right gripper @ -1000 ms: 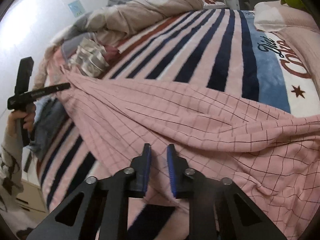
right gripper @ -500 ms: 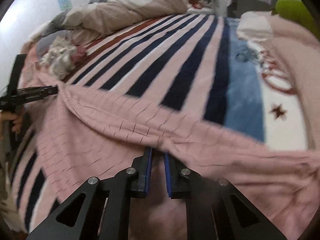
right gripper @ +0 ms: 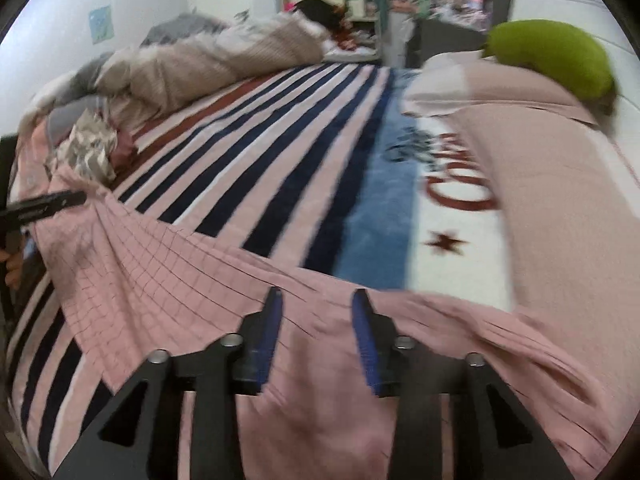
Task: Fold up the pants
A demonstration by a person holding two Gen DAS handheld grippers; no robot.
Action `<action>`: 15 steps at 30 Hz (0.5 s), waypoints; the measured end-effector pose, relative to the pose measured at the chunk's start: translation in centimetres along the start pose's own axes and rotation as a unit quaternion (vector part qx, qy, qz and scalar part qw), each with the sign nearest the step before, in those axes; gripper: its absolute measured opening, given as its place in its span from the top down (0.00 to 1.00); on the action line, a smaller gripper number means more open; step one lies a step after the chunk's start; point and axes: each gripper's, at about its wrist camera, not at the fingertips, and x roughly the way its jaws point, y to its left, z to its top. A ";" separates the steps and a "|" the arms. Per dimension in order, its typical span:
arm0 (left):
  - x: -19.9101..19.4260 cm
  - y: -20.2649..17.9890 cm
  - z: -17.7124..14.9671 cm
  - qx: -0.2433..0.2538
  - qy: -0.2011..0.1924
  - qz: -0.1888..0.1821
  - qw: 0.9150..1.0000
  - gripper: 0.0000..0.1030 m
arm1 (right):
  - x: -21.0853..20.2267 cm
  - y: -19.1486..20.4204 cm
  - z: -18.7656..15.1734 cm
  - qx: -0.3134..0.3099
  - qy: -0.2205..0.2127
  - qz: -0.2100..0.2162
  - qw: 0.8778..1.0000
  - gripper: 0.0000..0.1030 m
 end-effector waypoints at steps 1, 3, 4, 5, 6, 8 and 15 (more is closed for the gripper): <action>-0.9 -0.6 -0.5 0.002 -0.004 -0.006 1.000 0.41 | -1.6 -0.9 -0.4 0.006 -0.008 -0.014 1.000 0.63; -2.1 -1.6 -1.6 0.006 -0.007 -0.009 1.000 0.38 | -4.4 -2.6 -1.2 0.018 -0.020 -0.039 0.999 0.55; -2.5 -2.0 -2.0 0.007 -0.007 -0.009 1.000 0.37 | -6.0 -3.6 -1.8 0.022 -0.025 -0.054 0.998 0.47; -2.8 -2.4 -2.6 0.006 -0.004 -0.010 1.000 0.37 | -7.0 -4.2 -2.1 0.025 -0.027 -0.062 0.997 0.45; -3.1 -2.7 -3.2 0.003 0.000 -0.012 1.000 0.37 | -8.1 -4.9 -2.7 0.026 -0.029 -0.075 0.996 0.44; -3.6 -3.0 -4.5 -0.007 0.009 -0.021 1.000 0.37 | -9.6 -6.0 -3.7 0.026 -0.027 -0.095 0.995 0.44; -3.9 -3.8 -7.3 -0.020 0.032 -0.024 0.999 0.37 | -9.5 -8.0 -6.5 0.031 0.006 -0.084 0.996 0.43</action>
